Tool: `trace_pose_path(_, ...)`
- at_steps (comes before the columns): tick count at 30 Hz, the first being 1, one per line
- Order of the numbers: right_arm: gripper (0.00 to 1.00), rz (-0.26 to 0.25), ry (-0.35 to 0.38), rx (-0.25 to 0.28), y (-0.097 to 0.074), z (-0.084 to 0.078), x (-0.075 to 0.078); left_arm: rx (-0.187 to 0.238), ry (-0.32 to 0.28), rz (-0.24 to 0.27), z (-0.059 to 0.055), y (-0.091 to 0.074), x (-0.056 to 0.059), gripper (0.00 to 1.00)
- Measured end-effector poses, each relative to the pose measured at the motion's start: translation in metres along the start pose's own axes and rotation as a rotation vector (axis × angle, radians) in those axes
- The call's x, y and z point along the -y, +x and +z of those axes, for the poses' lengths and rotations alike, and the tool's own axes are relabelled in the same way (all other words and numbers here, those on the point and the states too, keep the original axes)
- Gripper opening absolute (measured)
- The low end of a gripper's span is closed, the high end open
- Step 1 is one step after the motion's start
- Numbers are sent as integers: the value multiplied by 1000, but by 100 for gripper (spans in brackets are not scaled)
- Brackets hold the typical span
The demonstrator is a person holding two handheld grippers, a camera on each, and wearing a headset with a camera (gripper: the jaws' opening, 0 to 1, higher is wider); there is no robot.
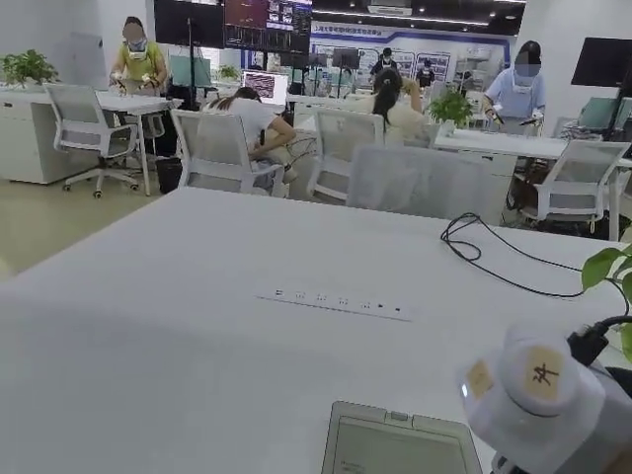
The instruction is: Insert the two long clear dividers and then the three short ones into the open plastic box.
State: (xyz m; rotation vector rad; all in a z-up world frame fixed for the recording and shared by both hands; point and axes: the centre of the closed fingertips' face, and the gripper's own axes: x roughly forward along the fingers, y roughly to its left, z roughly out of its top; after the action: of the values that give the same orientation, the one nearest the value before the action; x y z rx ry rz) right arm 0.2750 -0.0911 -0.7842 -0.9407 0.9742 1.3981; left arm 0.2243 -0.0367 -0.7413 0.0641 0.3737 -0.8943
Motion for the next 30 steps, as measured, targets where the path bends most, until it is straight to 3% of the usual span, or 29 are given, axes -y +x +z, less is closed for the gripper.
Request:
trace_pose_path(11, 2, 20, -31, -40, 9, 1, 0, 2, -5, 5, 0, -1, -3, 86)
trace_pose_path(19, 2, 72, -5, -89, 14, 0, 1, 8, -13, 4, 2, -1, -3, 86)
trace_pose_path(30, 2, 83, 3, -124, 20, -4, -1, -1, -1, -3, 0, -1, -1, 85)
